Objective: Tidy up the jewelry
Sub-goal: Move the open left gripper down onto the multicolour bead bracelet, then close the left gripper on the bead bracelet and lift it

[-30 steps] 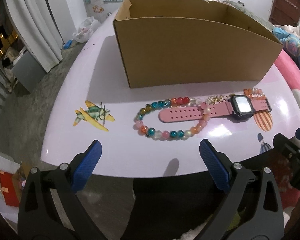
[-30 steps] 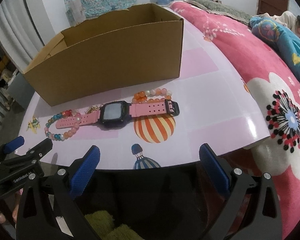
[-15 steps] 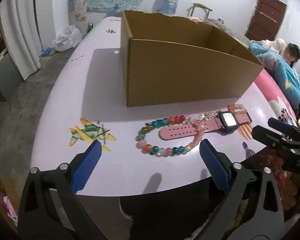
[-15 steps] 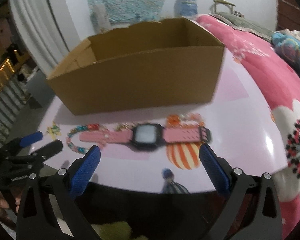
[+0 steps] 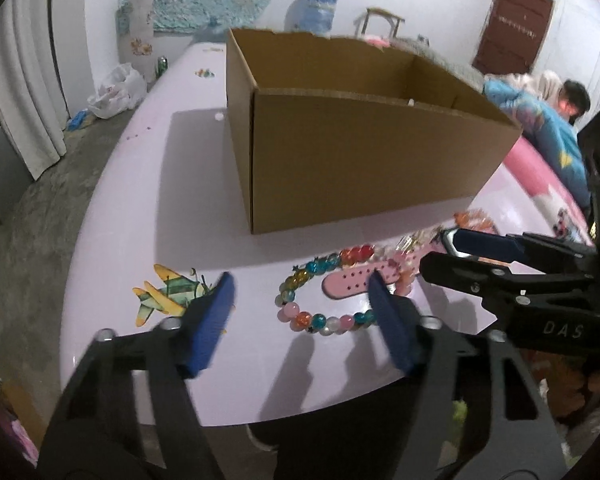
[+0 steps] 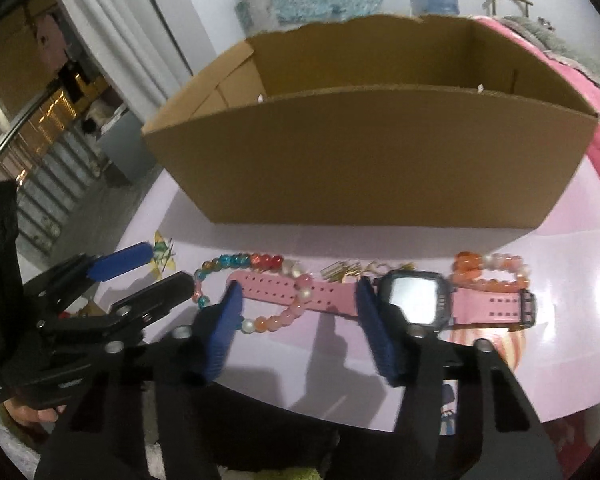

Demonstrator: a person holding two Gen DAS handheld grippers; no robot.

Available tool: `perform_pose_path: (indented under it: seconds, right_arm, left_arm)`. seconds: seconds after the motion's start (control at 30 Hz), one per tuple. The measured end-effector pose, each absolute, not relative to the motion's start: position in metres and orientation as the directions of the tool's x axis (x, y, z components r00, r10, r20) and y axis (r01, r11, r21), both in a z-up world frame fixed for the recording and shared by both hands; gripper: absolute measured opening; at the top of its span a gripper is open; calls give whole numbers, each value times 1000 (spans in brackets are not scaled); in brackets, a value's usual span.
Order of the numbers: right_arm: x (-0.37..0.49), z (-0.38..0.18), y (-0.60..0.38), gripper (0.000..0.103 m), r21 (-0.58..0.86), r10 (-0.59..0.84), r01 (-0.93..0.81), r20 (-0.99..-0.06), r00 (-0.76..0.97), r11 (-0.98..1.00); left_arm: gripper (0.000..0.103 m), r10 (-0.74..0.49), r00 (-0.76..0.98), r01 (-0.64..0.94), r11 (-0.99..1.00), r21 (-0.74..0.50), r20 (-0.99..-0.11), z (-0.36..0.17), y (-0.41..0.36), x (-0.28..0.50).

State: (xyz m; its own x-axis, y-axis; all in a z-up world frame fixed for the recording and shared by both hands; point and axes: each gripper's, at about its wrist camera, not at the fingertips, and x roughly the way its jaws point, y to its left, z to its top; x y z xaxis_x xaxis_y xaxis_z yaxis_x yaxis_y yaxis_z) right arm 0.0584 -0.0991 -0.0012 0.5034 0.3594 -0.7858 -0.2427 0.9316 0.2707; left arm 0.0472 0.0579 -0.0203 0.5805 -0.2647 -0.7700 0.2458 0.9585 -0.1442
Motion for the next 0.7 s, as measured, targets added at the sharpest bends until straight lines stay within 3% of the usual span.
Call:
perform_pose_path:
  seconds: [0.13,0.23,0.5,0.7]
  right_arm:
    - [62,-9,-93,39,254,349,-251,-803,484,934]
    - [67,-15,-90,34,238,339,-262,-815,470,935]
    - [76,-26,-82,25,208,320,-283,-836,447,937]
    - [76,-27,-80,14,196,314,-287,-833,457,938]
  left_arm:
    - [38,-263,541,260,956,-139,-799,-29,57,57]
    - [33,-247,511,272,955,-118,-823,-37,54,63]
    - [32,-217,497,296,953,-71,-840,-43,47,66]
    - [16,-153,529,286,958,6,-835,-44,41,65]
